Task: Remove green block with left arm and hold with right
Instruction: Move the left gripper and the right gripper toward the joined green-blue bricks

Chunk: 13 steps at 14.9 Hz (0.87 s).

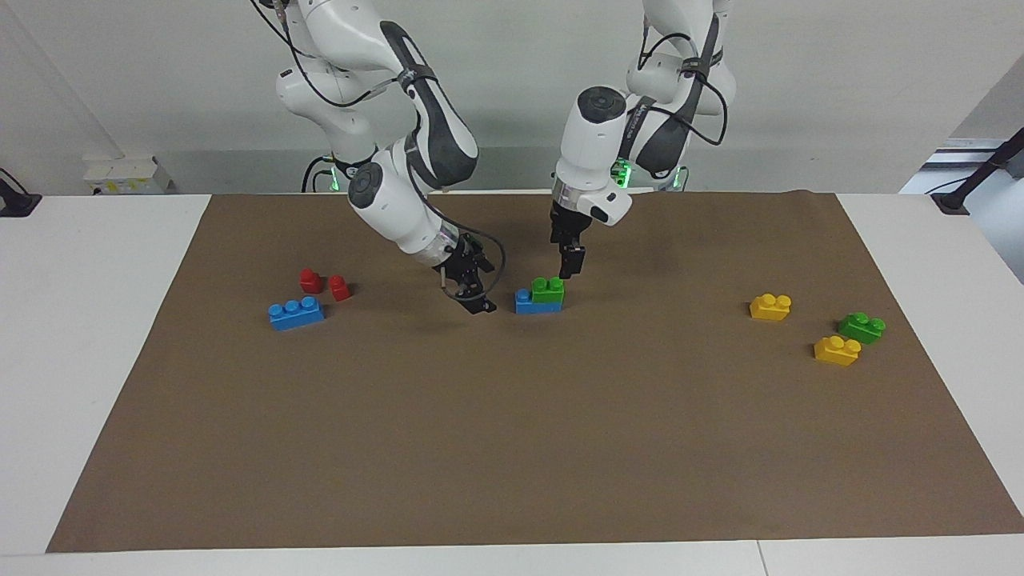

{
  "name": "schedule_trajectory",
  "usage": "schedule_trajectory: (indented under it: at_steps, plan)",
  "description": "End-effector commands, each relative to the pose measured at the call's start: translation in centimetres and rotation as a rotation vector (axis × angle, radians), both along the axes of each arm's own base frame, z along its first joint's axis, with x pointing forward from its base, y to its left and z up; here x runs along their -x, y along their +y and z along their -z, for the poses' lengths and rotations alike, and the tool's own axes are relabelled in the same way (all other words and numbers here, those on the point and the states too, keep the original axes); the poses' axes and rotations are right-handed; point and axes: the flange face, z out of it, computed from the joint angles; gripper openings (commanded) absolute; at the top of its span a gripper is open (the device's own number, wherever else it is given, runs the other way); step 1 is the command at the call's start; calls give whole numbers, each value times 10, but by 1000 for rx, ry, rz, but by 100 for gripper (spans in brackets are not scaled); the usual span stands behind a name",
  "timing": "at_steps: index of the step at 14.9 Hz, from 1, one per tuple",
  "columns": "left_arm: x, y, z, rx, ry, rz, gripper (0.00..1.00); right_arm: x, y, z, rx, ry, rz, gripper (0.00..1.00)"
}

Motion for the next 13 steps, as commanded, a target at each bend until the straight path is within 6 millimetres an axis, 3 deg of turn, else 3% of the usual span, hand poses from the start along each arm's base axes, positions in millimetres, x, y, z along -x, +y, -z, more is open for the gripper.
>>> schedule_trajectory:
  at_steps: [1, 7, 12, 13]
  plan:
    - [-8, -5, 3, 1, -23, -30, 100, 6, 16, 11, -6, -13, 20, 100]
    - [-12, -9, 20, -1, -28, -41, 100, 9, 27, 26, -5, -28, 35, 100]
    - [-18, -14, 51, -41, -24, -44, 100, 15, 37, 40, 12, -44, 32, 100]
    - [-19, -15, 50, -43, -33, -43, 100, 15, 37, 42, 15, -44, 31, 100]
